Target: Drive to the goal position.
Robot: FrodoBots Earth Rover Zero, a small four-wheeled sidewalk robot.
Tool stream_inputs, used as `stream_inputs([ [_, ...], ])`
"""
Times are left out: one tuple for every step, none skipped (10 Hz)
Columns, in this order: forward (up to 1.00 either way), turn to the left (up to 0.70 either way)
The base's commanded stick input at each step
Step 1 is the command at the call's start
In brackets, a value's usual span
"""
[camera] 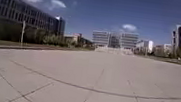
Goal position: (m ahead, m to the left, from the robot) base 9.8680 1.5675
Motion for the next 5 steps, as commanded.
stream_inputs([
  [0.7, 0.0],
  [0.7, 0.0],
  [0.7, 0.0],
  [0.7, 0.0],
  [0.7, 0.0],
])
